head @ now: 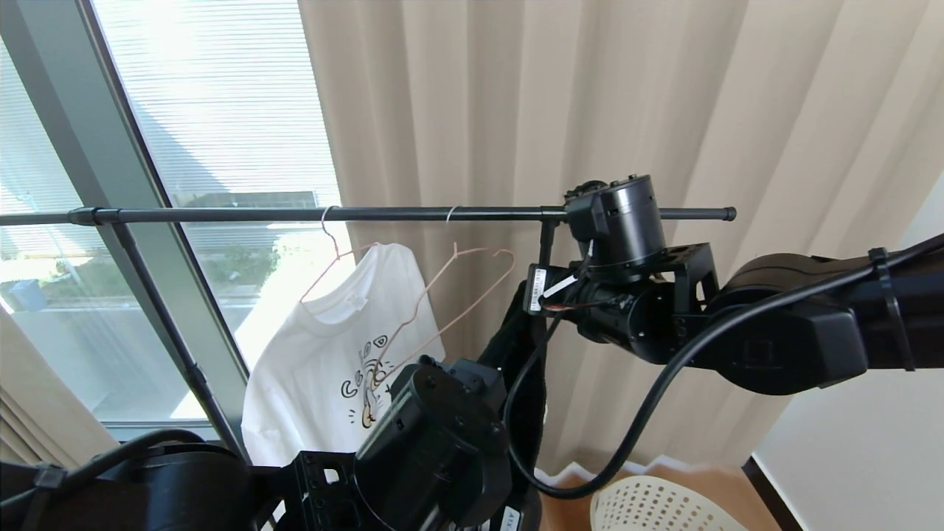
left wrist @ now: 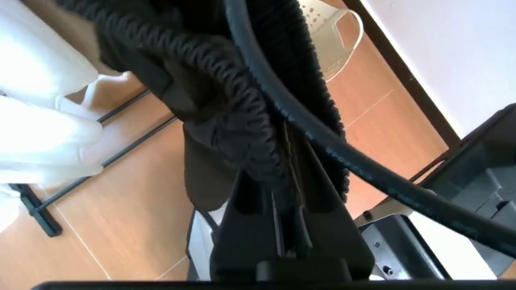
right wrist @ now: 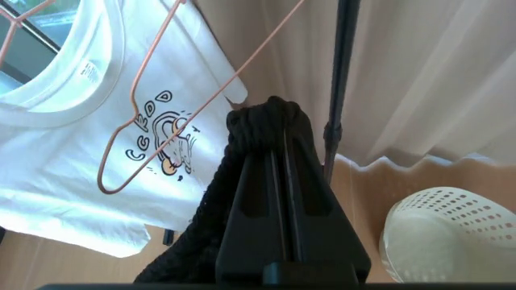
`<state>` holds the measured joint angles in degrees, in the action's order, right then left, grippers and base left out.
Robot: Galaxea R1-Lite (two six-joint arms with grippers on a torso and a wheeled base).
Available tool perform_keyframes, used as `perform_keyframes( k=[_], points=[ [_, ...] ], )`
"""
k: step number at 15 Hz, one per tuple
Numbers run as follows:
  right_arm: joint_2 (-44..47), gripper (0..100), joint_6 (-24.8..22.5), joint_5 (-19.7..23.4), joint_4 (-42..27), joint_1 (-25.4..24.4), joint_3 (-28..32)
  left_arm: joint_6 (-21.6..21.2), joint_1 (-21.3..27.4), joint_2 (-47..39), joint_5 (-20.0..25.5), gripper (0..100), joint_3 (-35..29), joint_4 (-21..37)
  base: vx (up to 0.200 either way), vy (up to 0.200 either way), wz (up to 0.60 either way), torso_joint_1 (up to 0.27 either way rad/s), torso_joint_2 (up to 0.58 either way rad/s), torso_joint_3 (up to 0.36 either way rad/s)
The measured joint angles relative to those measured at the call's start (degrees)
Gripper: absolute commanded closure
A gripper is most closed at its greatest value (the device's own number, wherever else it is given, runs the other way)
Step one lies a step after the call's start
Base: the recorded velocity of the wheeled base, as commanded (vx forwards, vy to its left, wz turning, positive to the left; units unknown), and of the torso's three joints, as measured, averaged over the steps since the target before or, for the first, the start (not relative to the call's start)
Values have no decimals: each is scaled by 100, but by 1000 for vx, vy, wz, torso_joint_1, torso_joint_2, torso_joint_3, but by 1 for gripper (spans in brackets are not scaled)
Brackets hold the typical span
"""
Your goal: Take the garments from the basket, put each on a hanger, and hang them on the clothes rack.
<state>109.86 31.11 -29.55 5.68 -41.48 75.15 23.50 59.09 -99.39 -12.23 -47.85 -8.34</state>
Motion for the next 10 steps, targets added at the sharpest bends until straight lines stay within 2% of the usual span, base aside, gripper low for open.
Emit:
perform_keyframes(
  k=[2, 5, 8, 10],
  points=[
    [-254, 100, 0, -11, -24, 202, -206, -35, -179, 151, -132, 100, 122, 33, 0, 0, 0, 0, 0, 0],
    [-724, 100, -66, -61, -32, 400, -774, -288, -978, 389, -222, 100, 183, 0, 0, 0, 0, 0, 0, 0],
    [-1143, 100, -416, -160, -51, 414, -995, -400, -1720, 369, -239, 100, -291, -30, 0, 0, 0, 0, 0, 0],
    [-1309, 100, -706, -334, -57, 371, -1028, -433, -1974, 243, -239, 100, -755, -44, 0, 0, 0, 0, 0, 0]
  ],
)
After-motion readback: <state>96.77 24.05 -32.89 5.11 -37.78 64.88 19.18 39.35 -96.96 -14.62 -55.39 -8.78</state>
